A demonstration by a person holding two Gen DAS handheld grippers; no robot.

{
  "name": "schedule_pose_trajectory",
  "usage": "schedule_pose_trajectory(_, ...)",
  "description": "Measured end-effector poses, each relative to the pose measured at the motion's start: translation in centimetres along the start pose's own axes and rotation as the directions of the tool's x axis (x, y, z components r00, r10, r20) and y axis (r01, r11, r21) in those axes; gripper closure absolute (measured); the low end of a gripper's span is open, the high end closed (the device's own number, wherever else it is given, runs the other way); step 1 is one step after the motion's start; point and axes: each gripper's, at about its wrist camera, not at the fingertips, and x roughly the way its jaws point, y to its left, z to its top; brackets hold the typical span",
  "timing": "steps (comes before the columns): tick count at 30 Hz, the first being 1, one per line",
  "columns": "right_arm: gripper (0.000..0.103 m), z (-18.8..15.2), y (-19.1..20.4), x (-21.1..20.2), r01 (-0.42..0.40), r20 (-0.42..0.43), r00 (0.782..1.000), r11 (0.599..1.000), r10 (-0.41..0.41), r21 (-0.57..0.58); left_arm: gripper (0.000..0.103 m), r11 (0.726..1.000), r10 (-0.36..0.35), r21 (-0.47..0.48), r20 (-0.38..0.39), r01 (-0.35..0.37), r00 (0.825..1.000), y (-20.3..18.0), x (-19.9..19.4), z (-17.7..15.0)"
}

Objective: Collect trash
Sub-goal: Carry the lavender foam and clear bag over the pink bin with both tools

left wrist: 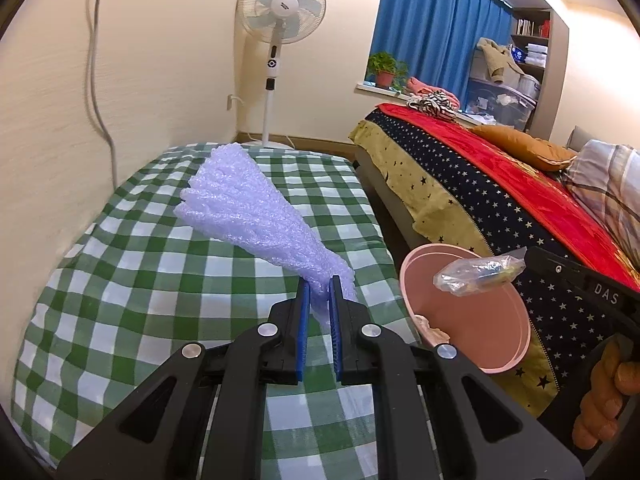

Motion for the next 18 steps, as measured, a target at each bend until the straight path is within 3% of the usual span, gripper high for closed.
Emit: schedule_pose_trajectory(18,0.102,1.3,-4.2,-0.8,0.106,0.036,0.993,0.989,-0.11,0.099,0.093,0.996,-0.08,0.043,-0.01,0.08,0.997,-3.4,1.6,0.4)
